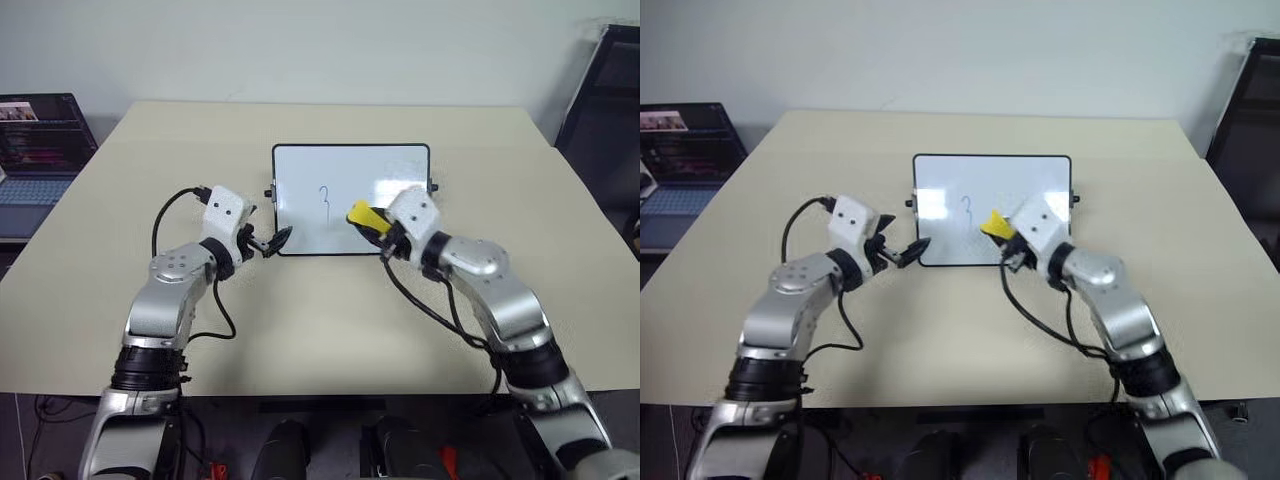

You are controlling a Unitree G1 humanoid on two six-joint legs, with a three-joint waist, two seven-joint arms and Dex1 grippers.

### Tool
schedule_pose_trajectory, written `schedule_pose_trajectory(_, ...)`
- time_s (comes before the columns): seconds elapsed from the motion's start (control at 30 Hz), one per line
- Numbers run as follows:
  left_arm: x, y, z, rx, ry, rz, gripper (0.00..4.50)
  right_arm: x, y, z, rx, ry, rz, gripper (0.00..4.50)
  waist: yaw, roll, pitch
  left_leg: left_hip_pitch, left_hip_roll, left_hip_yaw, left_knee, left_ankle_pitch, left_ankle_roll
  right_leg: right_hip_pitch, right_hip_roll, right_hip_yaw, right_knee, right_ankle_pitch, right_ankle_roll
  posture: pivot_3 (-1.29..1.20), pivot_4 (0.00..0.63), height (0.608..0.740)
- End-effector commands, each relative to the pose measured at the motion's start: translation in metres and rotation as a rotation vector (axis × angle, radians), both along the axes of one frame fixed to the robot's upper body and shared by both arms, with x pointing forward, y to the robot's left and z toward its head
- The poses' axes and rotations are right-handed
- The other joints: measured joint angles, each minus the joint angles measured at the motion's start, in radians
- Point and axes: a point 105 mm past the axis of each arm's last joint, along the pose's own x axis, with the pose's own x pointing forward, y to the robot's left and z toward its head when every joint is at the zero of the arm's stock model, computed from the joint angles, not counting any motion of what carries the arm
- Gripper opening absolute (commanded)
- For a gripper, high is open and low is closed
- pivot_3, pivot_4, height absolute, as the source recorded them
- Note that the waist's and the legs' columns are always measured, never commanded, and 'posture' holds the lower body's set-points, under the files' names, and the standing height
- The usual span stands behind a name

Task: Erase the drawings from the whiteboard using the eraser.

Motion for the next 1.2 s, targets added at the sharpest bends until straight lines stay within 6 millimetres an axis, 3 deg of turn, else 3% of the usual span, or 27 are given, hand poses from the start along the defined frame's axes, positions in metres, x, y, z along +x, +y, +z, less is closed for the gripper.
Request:
schedule_pose_trajectory(0.03, -0.001, -0.010, 0.013, 0.025, -0.019, -0.053, 4.50, 0.015, 0.012, 0.013, -0.053, -0.028, 0.001, 1.15, 0.000, 0.000, 0.000, 0.000, 0.000, 0.000, 0.000, 0.000, 0.000, 0.000, 0.000, 0.000, 0.000, 0.000, 0.000, 0.00, 0.150, 0.740)
schedule_pose_trajectory(0.4, -0.005, -0.019, 0.015, 0.041, 0.001, -0.100, 4.50, 0.066, 0.038, 0.024, -0.305, -0.144, -0.019, 1.15, -0.003, 0.000, 0.000, -0.001, 0.000, 0.000, -0.002, 0.000, 0.000, -0.001, -0.001, 0.000, -0.003, 0.000, 0.000, 0.00, 0.150, 0.740)
schedule_pose_trajectory(0.77, -0.010, -0.022, 0.010, 0.046, 0.011, -0.117, 4.50, 0.076, 0.059, 0.015, -0.392, -0.157, 0.033, 1.15, -0.005, 0.001, 0.001, -0.001, 0.000, 0.000, -0.003, 0.000, 0.000, -0.001, -0.001, 0.000, -0.003, 0.000, 0.000, 0.00, 0.150, 0.740)
schedule_pose_trajectory(0.9, -0.006, -0.010, 0.007, 0.053, 0.021, -0.061, 4.50, 0.075, 0.057, 0.004, -0.453, -0.150, 0.059, 1.15, -0.005, 0.001, 0.001, -0.001, 0.000, 0.000, -0.003, 0.000, 0.000, -0.001, -0.001, 0.000, -0.003, 0.000, 0.000, 0.00, 0.150, 0.740)
schedule_pose_trajectory(1.07, -0.006, -0.009, 0.006, 0.058, 0.023, -0.062, 4.50, 0.086, 0.048, 0.022, -0.421, -0.224, -0.039, 1.15, -0.006, 0.001, 0.001, -0.001, 0.000, 0.000, -0.002, 0.000, 0.000, -0.001, -0.001, 0.000, -0.001, 0.000, 0.000, 0.00, 0.150, 0.740)
schedule_pose_trajectory(1.2, -0.006, -0.010, 0.005, 0.057, 0.023, -0.065, 4.50, 0.090, 0.039, 0.019, -0.442, -0.207, -0.053, 1.15, -0.004, 0.001, 0.001, -0.001, 0.000, 0.000, -0.002, 0.000, 0.000, -0.001, -0.001, 0.000, 0.000, 0.000, 0.000, 0.00, 0.150, 0.740)
